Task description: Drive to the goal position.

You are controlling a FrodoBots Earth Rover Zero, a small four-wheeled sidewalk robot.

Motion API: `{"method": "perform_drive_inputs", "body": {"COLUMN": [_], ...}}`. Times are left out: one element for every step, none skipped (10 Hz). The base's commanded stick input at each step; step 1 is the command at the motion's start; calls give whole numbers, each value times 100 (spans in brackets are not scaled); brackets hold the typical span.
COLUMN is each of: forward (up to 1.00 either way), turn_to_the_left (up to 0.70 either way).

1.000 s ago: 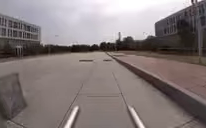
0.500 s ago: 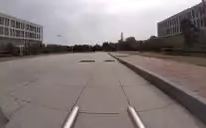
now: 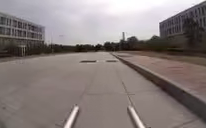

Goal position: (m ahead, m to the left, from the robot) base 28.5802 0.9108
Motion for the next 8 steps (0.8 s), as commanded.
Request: {"method": "perform_drive_inputs", "body": {"forward": [70, 70, 70, 70, 70, 70, 70, 70], "turn_to_the_left": [0, -12, -33, -19, 0, 0, 0, 0]}}
